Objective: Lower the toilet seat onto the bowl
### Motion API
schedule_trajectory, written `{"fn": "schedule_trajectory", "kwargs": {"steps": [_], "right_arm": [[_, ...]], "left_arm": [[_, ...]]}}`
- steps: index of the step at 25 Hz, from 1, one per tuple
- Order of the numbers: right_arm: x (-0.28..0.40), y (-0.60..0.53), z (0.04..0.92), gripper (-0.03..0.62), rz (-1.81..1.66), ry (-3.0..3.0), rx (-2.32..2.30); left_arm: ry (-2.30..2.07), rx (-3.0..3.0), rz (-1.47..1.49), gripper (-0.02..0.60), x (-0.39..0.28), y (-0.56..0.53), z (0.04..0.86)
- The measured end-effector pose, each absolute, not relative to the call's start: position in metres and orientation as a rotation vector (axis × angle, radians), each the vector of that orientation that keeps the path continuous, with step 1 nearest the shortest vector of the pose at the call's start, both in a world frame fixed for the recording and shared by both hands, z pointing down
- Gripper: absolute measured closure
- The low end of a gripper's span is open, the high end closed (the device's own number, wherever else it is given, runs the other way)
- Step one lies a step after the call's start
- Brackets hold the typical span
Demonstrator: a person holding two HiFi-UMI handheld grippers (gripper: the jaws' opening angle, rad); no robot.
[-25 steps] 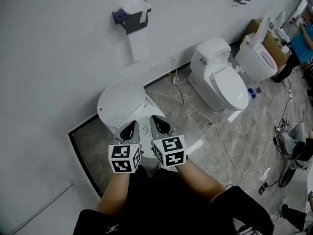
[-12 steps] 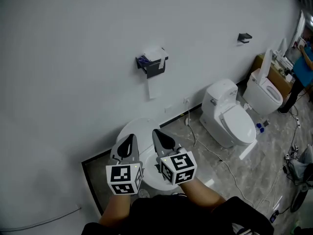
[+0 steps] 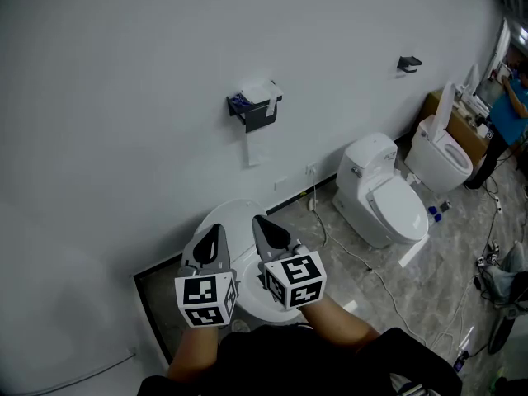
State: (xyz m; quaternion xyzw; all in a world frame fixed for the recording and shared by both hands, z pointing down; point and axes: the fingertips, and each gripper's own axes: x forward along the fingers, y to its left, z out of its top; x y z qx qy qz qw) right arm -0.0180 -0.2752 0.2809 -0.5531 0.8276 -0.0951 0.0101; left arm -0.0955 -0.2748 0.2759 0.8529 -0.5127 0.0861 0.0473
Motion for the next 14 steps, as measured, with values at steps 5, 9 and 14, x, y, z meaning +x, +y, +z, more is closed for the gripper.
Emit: {"fn": "schedule_trajectory", "kwargs": {"steps": [5,9,14], "right_arm": [[-0.013,-0.277,0.284,0.586,-0.297,2.591,-1.747],[-0.010,-0.282,0.286,0.586,-0.303,2.587,-1.759],[-0.010,-0.283,0.288,0.586,-0.301,2.586,-1.766]], "left_arm": [[-1.517,2.592,0.231,0.572,-0.091,-0.279,0.279],[-1.502,2.589,0.238,0.572,-0.089,-0.286,0.284],[-1.506,2.585,0.248,0.572,-0.089,-0.292,0.288]]}}
